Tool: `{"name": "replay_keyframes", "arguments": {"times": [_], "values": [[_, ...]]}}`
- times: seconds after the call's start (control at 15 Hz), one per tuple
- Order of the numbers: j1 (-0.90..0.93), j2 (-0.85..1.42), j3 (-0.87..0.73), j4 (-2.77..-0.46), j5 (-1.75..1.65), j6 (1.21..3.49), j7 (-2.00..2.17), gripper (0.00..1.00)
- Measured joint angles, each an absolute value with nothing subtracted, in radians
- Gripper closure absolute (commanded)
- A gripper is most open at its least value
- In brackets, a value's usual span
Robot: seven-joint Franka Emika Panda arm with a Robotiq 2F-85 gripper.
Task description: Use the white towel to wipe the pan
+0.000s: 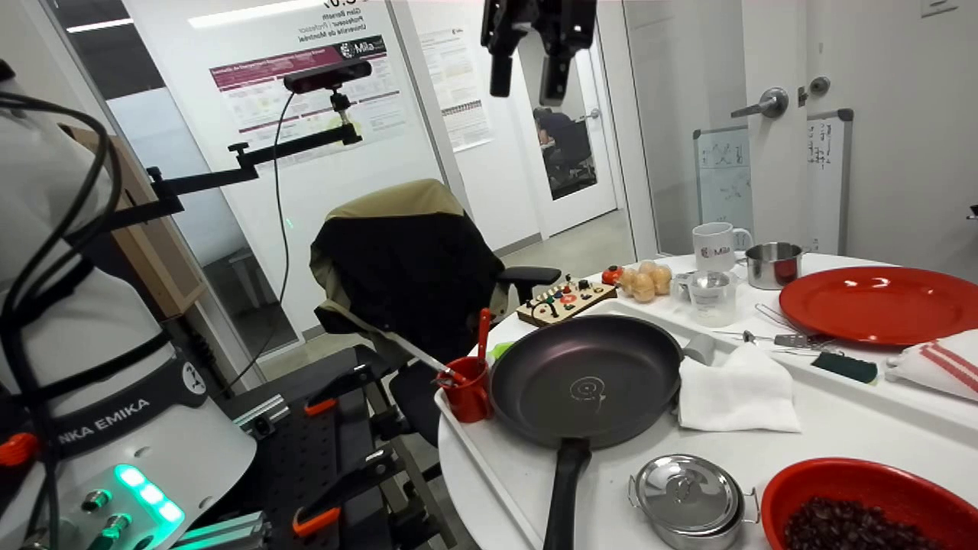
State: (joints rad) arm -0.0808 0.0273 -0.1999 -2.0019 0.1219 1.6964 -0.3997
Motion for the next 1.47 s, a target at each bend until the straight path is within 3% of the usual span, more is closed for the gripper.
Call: {"name": "replay_keyframes", "arguments": {"times": [0.73,1.47], "values": [[-0.129,0.28,-0.146,-2.119,0.069,2.158,-0.423,0.0],[-0.218,0.484,-0.105,-2.034,0.097,2.348,-0.366,0.0]]}}
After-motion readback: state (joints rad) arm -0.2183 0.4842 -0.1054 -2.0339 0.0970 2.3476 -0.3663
